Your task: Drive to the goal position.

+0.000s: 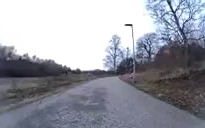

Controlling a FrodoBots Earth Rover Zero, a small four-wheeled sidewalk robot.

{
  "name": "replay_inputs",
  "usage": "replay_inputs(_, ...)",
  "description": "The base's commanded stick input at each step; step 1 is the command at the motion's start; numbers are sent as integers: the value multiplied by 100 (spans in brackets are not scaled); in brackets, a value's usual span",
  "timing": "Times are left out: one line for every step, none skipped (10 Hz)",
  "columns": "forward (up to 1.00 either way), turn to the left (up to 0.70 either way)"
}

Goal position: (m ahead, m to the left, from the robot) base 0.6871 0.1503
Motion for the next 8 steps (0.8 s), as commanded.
replay_inputs(50,0)
replay_inputs(50,0)
replay_inputs(50,0)
replay_inputs(50,0)
replay_inputs(50,0)
replay_inputs(50,0)
replay_inputs(50,0)
replay_inputs(50,0)
